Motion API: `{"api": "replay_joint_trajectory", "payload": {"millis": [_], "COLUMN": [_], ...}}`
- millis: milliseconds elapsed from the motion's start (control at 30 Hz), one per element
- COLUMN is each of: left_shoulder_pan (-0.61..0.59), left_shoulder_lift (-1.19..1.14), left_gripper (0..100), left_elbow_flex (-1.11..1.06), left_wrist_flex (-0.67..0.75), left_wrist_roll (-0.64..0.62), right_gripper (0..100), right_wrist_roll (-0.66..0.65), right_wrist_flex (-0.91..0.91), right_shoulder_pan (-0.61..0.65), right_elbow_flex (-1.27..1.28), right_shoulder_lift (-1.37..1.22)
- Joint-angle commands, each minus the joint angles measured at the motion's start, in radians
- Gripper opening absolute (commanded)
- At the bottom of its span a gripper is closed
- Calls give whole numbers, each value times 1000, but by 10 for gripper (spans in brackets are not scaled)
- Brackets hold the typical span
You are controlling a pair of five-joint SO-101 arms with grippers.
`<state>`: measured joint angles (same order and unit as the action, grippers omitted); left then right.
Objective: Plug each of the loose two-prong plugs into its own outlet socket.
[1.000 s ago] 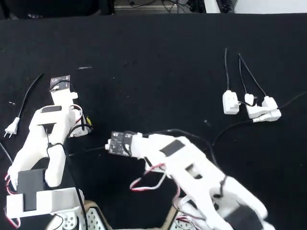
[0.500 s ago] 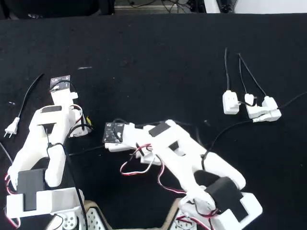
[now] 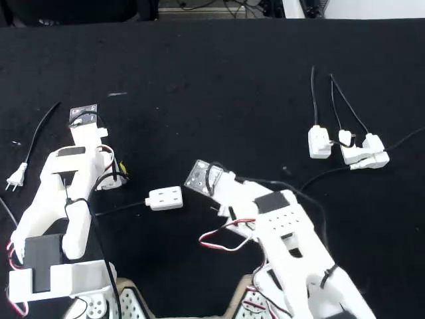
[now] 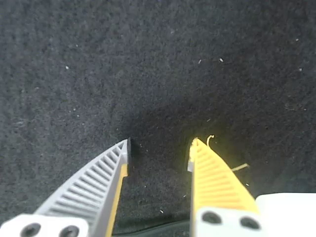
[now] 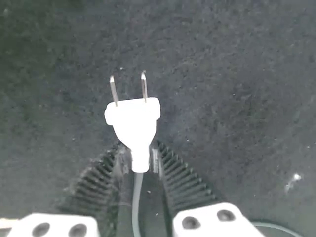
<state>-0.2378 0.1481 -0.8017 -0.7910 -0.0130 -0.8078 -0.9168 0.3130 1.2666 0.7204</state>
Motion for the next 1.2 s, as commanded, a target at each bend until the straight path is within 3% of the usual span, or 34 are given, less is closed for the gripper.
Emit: {"api": "replay_joint_trajectory", "payload": {"millis": [0,67,167,267,767,833,933,1000,1167], "left_shoulder_pan": [-27,-27,-27,-27,-27,-27,-27,-27,-27], "left_shoulder_lift": [9,9,9,11,12,12,12,12,14], "left_gripper": [195,195,195,195,195,195,195,195,195], "left_elbow_flex": [4,4,4,4,2,2,2,2,2], "left_wrist_flex": [14,14,14,14,12,12,12,12,12], "left_wrist_roll": [-8,-8,-8,-8,-8,-8,-8,-8,-8], "right_gripper": [15,44,172,240,194,152,10,20,10], "right_wrist_roll": [41,84,146,112,15,15,14,14,38], "right_wrist_flex": [-5,-5,-3,0,52,52,49,43,-141], "right_shoulder_pan": [-14,-14,-14,-15,-15,-14,-14,-18,-14], "right_elbow_flex": [-7,-28,-53,-67,-87,-90,-85,-77,-160], "right_shoulder_lift": [21,-15,-91,-160,-220,-220,-220,-213,-45]}}
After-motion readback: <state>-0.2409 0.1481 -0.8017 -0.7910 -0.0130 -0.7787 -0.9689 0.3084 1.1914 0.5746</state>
